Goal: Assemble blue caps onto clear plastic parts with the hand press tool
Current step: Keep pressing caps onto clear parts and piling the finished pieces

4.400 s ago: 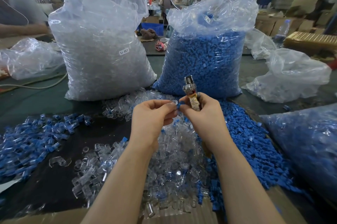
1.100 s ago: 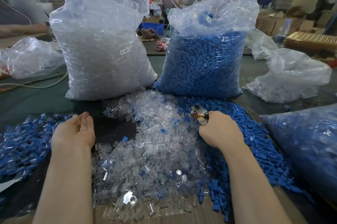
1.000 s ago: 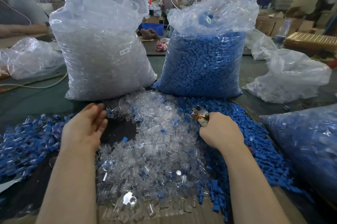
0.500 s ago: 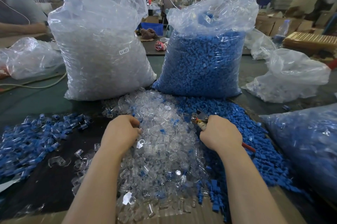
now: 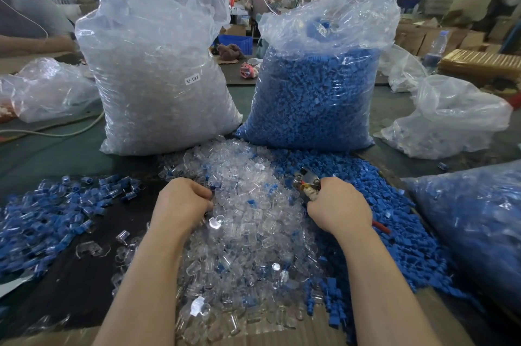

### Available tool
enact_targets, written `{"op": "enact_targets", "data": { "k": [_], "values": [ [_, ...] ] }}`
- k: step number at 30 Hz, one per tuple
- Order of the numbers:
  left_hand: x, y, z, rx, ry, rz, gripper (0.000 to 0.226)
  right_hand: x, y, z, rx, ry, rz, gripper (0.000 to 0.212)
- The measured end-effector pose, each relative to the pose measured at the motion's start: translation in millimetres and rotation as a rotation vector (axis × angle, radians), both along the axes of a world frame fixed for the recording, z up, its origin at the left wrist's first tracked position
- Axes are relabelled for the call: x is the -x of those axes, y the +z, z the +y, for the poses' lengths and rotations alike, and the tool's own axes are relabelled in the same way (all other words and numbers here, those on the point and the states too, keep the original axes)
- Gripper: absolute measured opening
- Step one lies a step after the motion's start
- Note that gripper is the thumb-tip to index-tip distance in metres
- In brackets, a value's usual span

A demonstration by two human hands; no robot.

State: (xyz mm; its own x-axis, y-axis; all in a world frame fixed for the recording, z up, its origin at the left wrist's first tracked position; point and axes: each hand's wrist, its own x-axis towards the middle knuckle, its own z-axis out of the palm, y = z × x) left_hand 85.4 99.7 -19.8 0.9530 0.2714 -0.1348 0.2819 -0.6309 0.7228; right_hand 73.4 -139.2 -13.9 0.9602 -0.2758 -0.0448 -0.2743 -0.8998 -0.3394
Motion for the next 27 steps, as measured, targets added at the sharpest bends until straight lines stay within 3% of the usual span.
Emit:
{"op": "enact_targets", "data": {
  "k": [8,14,21,25,27],
  "values": [
    [4.6,5.9,-2.8,0.030,0.041,-0.177,0.017,-0.6,-1.9,-1.6,-0.067,-0.029,-0.105,0.014],
    [6.5,29.4,-27.0,0.535,0.025,-0.237,0.008,-3.9,7.7,-2.3,-0.327,-0.007,-0.364,0.022],
    [16.2,38.1,-62.0,0.748,-0.080,-0.266,0.011,-0.6,16.9,3.3,-0.721,0.097,-0.433,0.018],
    [17.7,36.6,-69.2,0.767,-0.118,-0.245,0.011,0.6,19.5,6.4,-0.668,0.122,-0.449,0.018],
    [17.8,35.5,-69.3,0.763,-0.109,-0.244,0.009,-0.3,19.4,5.5,-0.436,0.070,-0.426,0.022]
  ]
}}
